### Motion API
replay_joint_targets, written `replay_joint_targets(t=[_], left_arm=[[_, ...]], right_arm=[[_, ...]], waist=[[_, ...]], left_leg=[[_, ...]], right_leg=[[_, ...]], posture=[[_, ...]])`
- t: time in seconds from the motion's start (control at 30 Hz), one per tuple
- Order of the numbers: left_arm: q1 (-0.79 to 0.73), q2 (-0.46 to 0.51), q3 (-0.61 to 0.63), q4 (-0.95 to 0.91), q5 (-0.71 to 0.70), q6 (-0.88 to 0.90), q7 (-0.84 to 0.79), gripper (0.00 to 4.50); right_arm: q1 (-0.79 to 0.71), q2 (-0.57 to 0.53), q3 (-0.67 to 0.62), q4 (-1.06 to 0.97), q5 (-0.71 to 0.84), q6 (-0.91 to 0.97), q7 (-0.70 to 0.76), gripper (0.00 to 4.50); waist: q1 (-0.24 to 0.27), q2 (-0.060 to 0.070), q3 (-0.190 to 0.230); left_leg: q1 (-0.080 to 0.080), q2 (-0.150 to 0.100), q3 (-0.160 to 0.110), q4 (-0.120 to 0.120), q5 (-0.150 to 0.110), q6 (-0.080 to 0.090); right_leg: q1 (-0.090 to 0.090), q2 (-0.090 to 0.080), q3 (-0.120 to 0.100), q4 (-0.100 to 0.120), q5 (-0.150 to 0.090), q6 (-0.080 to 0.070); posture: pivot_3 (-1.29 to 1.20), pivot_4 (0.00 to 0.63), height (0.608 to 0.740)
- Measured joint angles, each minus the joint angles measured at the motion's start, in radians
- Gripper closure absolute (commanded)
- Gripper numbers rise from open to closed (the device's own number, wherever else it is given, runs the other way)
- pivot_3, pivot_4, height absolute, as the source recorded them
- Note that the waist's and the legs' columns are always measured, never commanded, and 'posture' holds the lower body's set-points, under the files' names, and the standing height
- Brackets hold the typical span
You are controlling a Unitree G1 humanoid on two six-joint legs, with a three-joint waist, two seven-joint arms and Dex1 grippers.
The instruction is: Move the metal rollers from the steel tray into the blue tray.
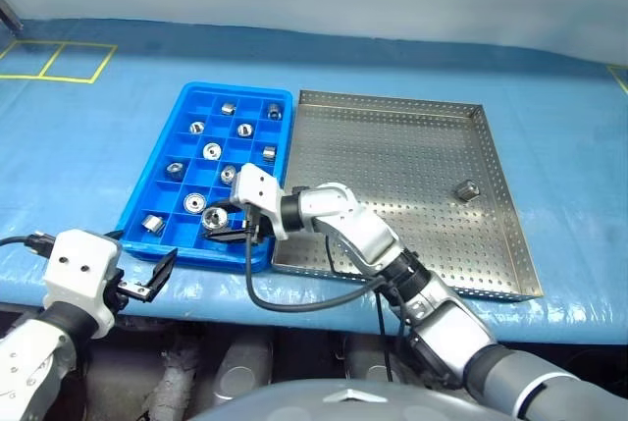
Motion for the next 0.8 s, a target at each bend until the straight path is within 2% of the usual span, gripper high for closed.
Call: replay_joint_targets(t=[0.33,0.4,0.6,0.8], left_arm=[[-0.027,0.021,-0.03,0.0,0.0,0.001,0.028,0.0],[-0.032,0.023,-0.033,0.0,0.0,0.001,0.032,0.0],[-0.043,0.029,-0.043,0.0,0.0,0.003,0.041,0.0],[-0.092,0.036,-0.078,0.0,-0.001,0.011,0.042,0.0]], right_arm=[[-0.041,0.074,-0.006,0.134,-0.047,-0.043,-0.023,2.79],[-0.045,0.076,-0.011,0.153,-0.06,-0.043,-0.024,2.02],[-0.046,0.076,-0.023,0.159,-0.08,-0.056,-0.042,0.12],[-0.045,0.064,-0.073,0.107,-0.077,-0.059,-0.074,0.12]], waist=[[0.002,0.0,0.0],[0.001,0.0,0.0],[0.001,0.001,0.0],[0.001,0.001,0.001]], left_leg=[[0.0,0.001,-0.006,-0.001,0.002,-0.003],[0.0,0.001,-0.006,-0.002,0.002,-0.004],[0.0,0.002,-0.007,-0.002,0.002,-0.005],[-0.001,0.002,-0.007,-0.002,0.002,-0.005]], right_leg=[[0.001,0.003,-0.006,0.0,-0.001,-0.004],[0.001,0.004,-0.006,0.0,-0.001,-0.004],[0.001,0.004,-0.007,0.0,-0.001,-0.005],[0.001,0.004,-0.007,0.0,-0.001,-0.006]], posture=[[0.15,0.15,0.74],[0.15,0.15,0.74],[0.14,0.15,0.74],[0.12,0.15,0.74]])
